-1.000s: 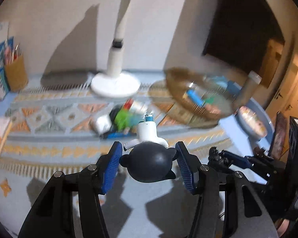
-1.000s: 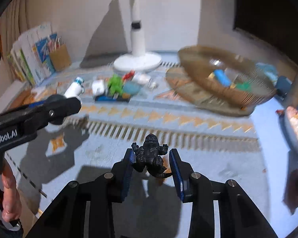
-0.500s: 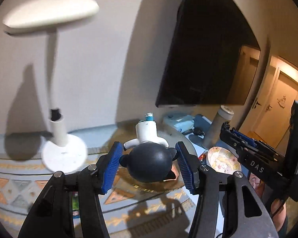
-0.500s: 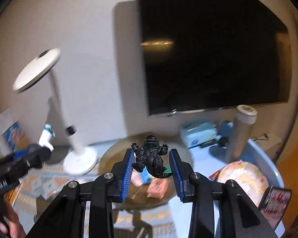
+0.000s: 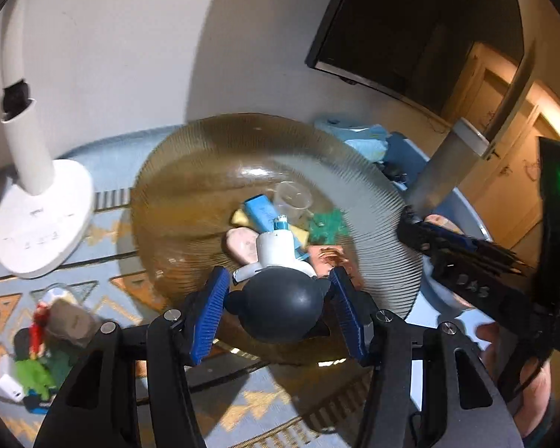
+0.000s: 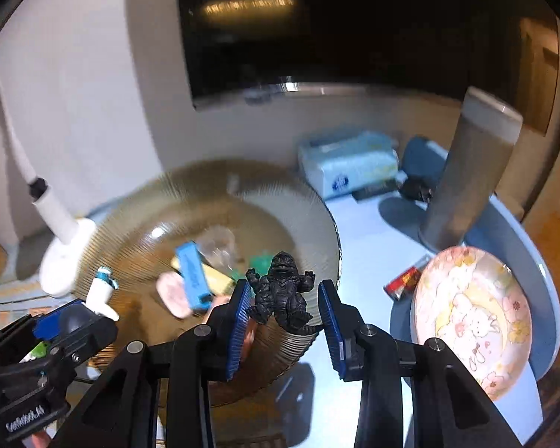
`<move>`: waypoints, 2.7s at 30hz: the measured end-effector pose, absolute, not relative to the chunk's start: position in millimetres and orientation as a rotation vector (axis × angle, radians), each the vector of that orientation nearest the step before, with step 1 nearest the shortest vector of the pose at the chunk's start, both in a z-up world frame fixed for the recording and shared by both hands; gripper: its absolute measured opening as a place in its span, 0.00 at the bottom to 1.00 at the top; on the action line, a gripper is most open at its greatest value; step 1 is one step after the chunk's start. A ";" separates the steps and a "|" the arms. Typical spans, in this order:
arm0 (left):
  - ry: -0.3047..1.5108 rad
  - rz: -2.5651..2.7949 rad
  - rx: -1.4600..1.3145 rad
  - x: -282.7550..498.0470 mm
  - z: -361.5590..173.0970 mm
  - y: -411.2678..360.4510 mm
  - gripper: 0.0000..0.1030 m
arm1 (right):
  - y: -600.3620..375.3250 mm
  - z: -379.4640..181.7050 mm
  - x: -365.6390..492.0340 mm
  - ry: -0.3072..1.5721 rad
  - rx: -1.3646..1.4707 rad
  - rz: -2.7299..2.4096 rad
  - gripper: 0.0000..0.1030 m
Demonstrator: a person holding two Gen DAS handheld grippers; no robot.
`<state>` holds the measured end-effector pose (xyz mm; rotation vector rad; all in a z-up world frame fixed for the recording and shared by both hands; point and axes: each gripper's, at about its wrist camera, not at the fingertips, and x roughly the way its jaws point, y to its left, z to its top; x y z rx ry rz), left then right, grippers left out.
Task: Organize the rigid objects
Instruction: 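Lower both held items into the amber bowl and open both tools, then withdraw both open tools from the bowl back over the table, then grasp the white cube with the left tool while the right tool grasps the blue-black USB stick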
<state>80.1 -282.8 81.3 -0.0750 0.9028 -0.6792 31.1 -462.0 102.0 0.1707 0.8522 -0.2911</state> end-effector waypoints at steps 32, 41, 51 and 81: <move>0.742 -0.174 -0.104 -30.6 74.7 17.0 0.99 | -216.2 72.5 -39.3 0.779 0.051 0.251 0.83; 0.822 -0.178 -0.083 -21.2 28.6 9.7 0.99 | -226.6 17.9 -25.4 0.871 0.136 0.255 0.83; 0.896 -0.261 -0.077 14.1 44.6 -16.0 0.99 | -213.5 26.9 -10.0 1.008 0.000 0.275 0.83; 0.978 -0.469 0.094 76.5 23.5 -32.7 0.94 | -172.2 22.6 25.8 0.993 -0.106 0.671 0.67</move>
